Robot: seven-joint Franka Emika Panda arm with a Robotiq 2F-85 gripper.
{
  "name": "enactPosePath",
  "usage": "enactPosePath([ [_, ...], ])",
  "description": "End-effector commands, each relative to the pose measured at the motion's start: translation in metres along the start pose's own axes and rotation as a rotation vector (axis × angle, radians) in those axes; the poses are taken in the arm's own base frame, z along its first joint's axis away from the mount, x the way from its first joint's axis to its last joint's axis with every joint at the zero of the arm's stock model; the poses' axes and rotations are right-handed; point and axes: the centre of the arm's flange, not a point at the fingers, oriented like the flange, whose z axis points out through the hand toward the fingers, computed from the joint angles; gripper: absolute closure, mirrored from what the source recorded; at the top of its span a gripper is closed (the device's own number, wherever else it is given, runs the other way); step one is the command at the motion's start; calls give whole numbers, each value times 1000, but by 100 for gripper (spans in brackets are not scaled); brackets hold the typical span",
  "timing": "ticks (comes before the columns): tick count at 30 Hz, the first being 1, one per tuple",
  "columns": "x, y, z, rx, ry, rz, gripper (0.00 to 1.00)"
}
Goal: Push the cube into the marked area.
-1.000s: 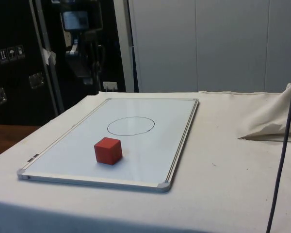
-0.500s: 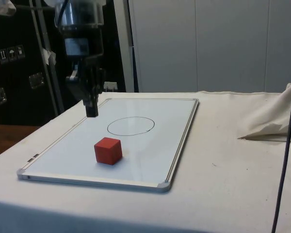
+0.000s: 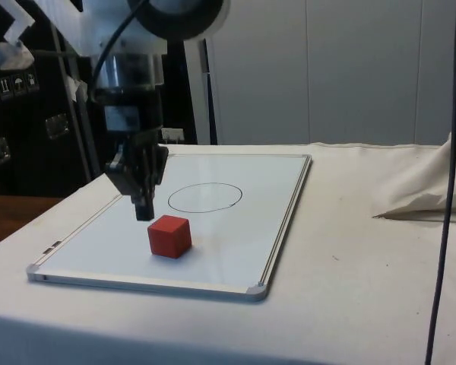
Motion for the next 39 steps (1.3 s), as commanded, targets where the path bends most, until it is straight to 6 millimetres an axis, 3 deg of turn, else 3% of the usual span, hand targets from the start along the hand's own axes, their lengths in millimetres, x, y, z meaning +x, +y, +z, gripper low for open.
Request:
enactPosePath([
  [1, 1, -2, 4, 10, 3, 9, 100],
  [6, 3, -1, 23, 10, 2, 20, 100],
  [7, 2, 1, 18, -1, 1, 13, 100],
  [11, 4, 0, 41, 11, 1, 28, 100],
  [16, 4, 8, 52, -6, 0, 30, 100],
  [20, 1, 28, 69, 2, 8, 37, 100],
  [39, 2, 84, 83, -50, -4, 37, 100],
])
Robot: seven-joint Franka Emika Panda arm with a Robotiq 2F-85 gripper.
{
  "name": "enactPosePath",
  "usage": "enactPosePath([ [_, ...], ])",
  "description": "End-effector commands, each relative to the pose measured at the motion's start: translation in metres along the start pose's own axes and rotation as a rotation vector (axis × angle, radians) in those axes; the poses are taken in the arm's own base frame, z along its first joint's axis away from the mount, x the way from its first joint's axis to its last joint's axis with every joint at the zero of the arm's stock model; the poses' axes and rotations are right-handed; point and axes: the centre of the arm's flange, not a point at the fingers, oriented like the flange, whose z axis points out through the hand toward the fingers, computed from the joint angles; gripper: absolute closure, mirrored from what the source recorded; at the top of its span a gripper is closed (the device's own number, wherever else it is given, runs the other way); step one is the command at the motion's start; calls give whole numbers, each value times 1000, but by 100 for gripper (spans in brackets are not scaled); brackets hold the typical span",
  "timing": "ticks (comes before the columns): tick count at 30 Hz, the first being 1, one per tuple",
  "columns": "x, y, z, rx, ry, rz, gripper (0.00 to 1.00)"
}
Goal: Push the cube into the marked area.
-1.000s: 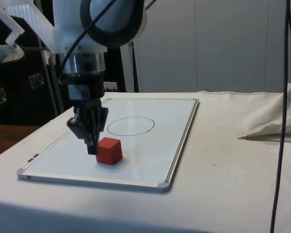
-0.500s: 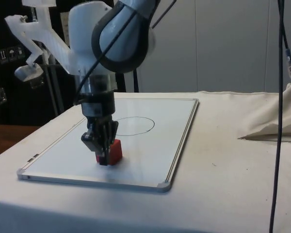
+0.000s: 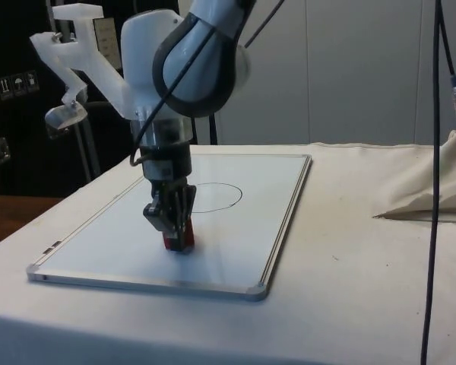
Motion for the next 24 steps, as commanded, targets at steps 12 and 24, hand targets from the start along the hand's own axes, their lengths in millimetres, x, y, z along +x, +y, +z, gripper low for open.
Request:
enactPosePath([
  [12, 12, 22, 8, -40, 23, 18, 100],
  [24, 14, 20, 11, -37, 39, 76, 100],
])
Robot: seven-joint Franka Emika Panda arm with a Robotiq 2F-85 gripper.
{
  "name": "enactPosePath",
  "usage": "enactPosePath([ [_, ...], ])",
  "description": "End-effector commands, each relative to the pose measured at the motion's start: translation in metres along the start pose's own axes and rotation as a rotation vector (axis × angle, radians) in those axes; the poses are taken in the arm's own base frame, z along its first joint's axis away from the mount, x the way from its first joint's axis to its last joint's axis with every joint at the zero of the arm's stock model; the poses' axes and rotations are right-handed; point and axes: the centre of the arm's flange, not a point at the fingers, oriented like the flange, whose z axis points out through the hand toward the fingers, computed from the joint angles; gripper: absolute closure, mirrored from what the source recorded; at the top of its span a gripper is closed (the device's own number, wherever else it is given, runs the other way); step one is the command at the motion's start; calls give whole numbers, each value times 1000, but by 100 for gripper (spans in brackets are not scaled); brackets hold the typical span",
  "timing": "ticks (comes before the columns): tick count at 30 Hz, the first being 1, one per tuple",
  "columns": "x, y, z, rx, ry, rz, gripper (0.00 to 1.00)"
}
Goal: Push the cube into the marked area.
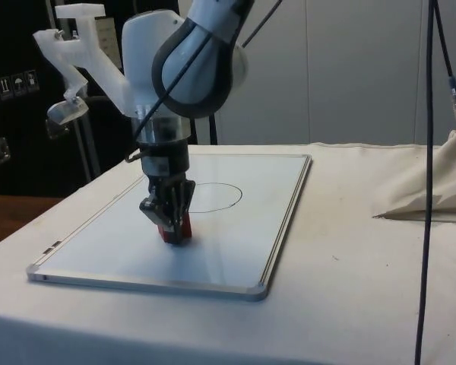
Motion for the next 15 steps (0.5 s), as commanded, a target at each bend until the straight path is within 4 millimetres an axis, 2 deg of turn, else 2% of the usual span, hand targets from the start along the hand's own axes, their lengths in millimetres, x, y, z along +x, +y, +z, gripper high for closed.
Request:
enactPosePath([
  [1, 4, 1, 11, -10, 12, 10, 100],
  [5, 14, -3, 7, -5, 21, 9, 100],
  [6, 10, -4, 0, 3, 15, 6, 100],
  [7, 19, -4, 5, -2, 30, 7, 100],
  [15, 38, -5, 9, 0, 44, 10, 100],
])
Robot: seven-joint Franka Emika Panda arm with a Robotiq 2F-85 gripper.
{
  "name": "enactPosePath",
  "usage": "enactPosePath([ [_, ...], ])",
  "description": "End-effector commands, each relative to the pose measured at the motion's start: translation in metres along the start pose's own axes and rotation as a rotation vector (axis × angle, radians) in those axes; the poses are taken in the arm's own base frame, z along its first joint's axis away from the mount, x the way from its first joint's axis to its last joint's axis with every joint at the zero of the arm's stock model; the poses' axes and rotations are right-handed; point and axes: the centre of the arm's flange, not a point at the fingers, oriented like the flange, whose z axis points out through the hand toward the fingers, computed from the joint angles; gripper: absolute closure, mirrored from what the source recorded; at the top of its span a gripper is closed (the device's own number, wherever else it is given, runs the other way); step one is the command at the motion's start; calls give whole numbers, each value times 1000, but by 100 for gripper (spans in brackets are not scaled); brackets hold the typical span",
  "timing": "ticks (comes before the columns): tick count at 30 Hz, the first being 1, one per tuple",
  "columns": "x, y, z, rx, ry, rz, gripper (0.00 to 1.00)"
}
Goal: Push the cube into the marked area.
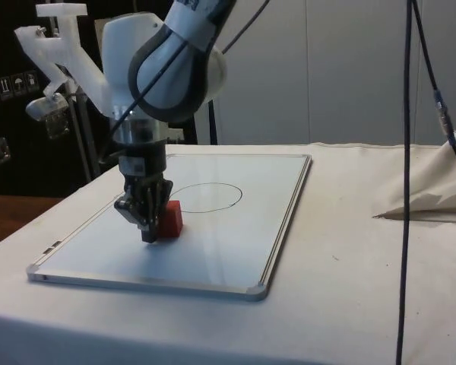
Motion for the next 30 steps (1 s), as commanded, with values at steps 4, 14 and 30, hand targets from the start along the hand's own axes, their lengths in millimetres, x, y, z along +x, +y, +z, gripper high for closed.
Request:
enactPosePath([
  [4, 6, 3, 8, -5, 1, 3, 100],
  [14, 7, 14, 7, -28, -1, 6, 100],
  [30, 8, 24, 4, -42, -8, -2, 100],
])
